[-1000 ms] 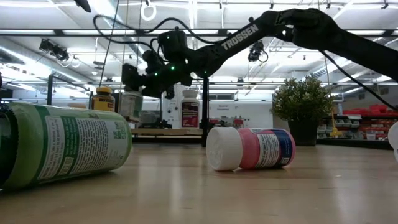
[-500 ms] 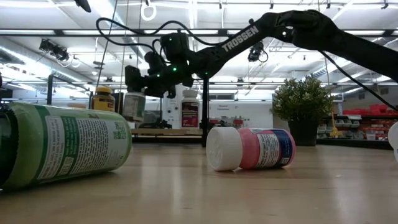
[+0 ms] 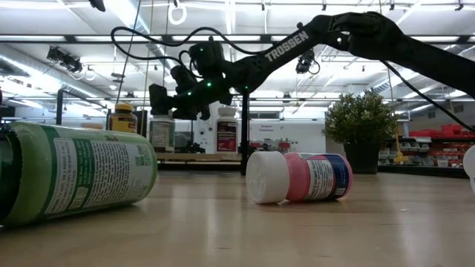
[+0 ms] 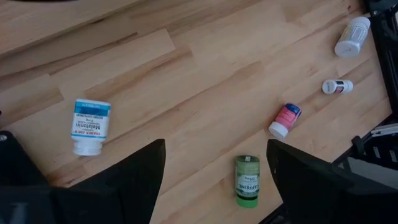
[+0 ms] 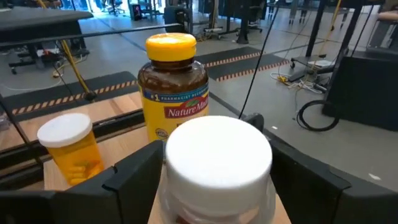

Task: Pick and place medicine bottles onto shelf by color
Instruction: Put the green medicine bottle on the shelf, then put the blue medicine bottle on the shelf

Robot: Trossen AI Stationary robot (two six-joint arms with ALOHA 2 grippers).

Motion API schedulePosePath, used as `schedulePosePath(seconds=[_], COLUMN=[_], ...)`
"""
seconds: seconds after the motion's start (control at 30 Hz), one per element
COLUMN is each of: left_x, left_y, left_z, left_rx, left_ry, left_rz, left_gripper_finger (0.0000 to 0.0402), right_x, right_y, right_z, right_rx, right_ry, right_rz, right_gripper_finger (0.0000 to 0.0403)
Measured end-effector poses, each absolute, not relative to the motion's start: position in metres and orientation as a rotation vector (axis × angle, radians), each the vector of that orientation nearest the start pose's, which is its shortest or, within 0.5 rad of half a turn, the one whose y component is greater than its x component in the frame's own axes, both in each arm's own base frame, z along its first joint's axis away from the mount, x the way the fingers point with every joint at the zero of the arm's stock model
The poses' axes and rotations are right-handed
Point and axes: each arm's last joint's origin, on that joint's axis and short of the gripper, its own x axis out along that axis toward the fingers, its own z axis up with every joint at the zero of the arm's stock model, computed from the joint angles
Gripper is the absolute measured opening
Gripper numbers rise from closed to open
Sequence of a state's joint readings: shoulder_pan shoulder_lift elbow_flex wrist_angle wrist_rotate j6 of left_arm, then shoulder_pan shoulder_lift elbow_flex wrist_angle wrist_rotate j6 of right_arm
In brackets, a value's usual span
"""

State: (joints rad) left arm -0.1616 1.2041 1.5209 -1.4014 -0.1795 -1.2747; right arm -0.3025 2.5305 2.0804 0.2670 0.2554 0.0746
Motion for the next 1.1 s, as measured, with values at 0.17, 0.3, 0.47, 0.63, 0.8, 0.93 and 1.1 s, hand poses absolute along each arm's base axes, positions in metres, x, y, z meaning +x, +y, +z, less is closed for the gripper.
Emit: schedulePosePath(seconds=[0.17, 0.3, 0.47, 0.63, 0.8, 0.93, 1.1], left_x=[0.183, 0.183, 0.183, 0.188, 0.193, 0.199, 0.202], left_y=[-0.025, -0.024, -0.024, -0.024, -0.024, -0.025, -0.025], left_z=[0.398, 0.398, 0.396, 0.395, 0.393, 0.392, 0.390], left_rx=[-0.968, -0.981, -0.968, -0.956, -0.957, -0.961, -0.970], left_ry=[0.885, 0.878, 0.866, 0.850, 0.842, 0.831, 0.832], left_rz=[0.680, 0.691, 0.712, 0.729, 0.737, 0.734, 0.745], left_gripper_finger=[0.0286, 0.0286, 0.0286, 0.0286, 0.0286, 0.0286, 0.0286], right_x=[0.550, 0.550, 0.544, 0.539, 0.530, 0.524, 0.518], right_y=[-0.173, -0.167, -0.165, -0.164, -0.160, -0.158, -0.154], right_z=[0.187, 0.193, 0.221, 0.238, 0.248, 0.234, 0.239], right_rx=[0.028, -0.016, -0.029, -0.052, 0.014, 0.101, 0.133], right_ry=[0.183, 0.194, 0.161, 0.177, 0.280, 0.414, 0.480], right_rz=[-0.548, -0.536, -0.546, -0.546, -0.549, -0.563, -0.566], right_gripper_finger=[0.0292, 0.0293, 0.0292, 0.0291, 0.0291, 0.0291, 0.0291])
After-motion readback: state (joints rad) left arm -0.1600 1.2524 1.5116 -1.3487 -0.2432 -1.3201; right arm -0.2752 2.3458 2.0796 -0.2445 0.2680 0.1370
